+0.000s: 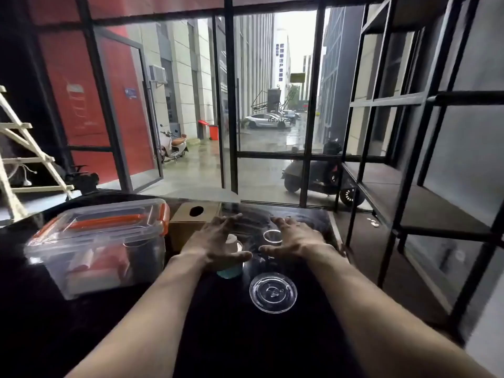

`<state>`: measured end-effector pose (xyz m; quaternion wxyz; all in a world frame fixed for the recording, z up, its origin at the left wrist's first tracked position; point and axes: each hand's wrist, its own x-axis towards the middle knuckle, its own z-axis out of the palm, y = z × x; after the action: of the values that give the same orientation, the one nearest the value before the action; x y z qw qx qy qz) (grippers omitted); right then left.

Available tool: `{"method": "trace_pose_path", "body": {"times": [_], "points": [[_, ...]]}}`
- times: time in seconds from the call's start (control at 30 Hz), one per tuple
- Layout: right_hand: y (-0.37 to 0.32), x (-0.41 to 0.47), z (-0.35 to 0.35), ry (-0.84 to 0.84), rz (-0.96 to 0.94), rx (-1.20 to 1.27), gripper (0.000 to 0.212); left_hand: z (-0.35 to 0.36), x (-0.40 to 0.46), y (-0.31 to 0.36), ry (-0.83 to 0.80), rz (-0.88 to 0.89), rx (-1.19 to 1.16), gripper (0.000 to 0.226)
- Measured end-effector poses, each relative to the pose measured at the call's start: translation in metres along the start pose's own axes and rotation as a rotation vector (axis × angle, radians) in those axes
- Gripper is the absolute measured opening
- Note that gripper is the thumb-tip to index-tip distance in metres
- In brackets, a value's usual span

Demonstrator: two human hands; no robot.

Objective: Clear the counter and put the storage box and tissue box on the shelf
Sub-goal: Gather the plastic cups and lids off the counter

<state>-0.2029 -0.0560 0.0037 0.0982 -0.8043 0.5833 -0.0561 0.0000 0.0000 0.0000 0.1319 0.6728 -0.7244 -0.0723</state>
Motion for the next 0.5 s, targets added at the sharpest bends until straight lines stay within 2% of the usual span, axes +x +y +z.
{"method": "trace_pose_path", "body": {"times": [0.2, 0.3, 0.37, 0.5], "points": [[0.006, 0.021, 0.017, -0.022, -0.008, 0.040, 0.101, 0.016, 0.009, -0.007, -0.009, -0.065, -0.001, 0.098], [0.005, 0.027, 0.023, -0.002, -0.058, 0.025, 0.097, 0.025, 0.008, -0.009, 0.040, -0.056, -0.025, 0.089], [0.003, 0.029, 0.026, 0.027, -0.075, 0.032, 0.090, 0.028, 0.007, -0.008, 0.081, -0.061, -0.063, 0.079], [0.002, 0.025, 0.031, 0.119, -0.088, 0.079, 0.062, 0.033, 0.005, -0.006, 0.147, -0.080, -0.162, 0.066]]}}
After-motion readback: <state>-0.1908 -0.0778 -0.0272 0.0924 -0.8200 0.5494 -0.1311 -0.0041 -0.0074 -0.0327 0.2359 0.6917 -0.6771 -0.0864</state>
